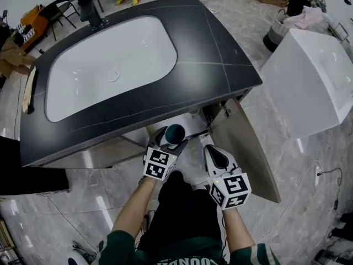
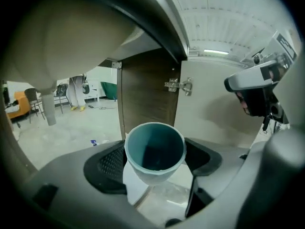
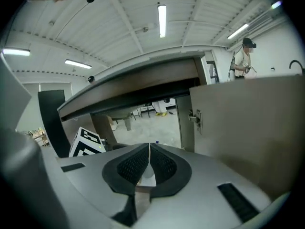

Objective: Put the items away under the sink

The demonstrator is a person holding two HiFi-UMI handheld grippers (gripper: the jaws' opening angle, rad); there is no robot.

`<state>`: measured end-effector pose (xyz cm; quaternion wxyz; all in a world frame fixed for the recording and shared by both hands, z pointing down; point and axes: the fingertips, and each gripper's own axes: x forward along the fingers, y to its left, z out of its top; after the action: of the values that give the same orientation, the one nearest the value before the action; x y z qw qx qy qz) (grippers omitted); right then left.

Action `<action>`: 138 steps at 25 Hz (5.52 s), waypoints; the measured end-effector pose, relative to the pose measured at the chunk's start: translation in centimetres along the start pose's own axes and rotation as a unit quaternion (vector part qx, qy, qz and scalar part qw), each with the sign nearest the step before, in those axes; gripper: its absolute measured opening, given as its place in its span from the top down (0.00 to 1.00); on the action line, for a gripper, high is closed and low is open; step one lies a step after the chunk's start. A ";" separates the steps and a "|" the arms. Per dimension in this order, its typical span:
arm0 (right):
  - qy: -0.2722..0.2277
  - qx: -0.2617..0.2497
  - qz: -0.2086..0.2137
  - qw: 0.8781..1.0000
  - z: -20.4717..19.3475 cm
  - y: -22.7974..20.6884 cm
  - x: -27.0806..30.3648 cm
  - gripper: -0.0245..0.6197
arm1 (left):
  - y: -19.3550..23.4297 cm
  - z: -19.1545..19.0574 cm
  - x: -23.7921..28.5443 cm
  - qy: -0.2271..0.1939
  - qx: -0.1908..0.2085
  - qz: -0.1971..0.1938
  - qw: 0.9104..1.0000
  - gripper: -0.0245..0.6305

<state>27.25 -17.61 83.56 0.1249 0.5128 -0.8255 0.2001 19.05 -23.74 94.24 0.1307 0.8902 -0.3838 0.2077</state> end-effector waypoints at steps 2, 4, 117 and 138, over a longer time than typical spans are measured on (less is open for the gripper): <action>-0.006 -0.019 -0.005 1.000 -2.1 -0.7 2.1 0.90 | 1.5 -2.2 2.2 0.002 0.001 0.013 1.000 0.38; -0.014 -0.045 -0.007 0.999 -3.8 -1.3 3.9 0.90 | 2.9 -4.4 4.5 0.005 0.003 0.023 1.000 0.38; 0.010 -0.084 0.118 0.989 45.2 46.8 0.1 0.90 | 28.6 34.2 -49.6 -0.028 -0.047 0.114 0.992 0.94; 0.077 -0.085 0.111 0.987 41.8 50.6 9.8 0.90 | 45.7 20.1 -47.1 0.054 -0.156 0.201 0.966 0.69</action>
<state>-22.53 -24.61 40.18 0.2081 0.3883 -0.8795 0.1802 -38.34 -32.68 57.76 0.2440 0.7506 -0.5749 0.2156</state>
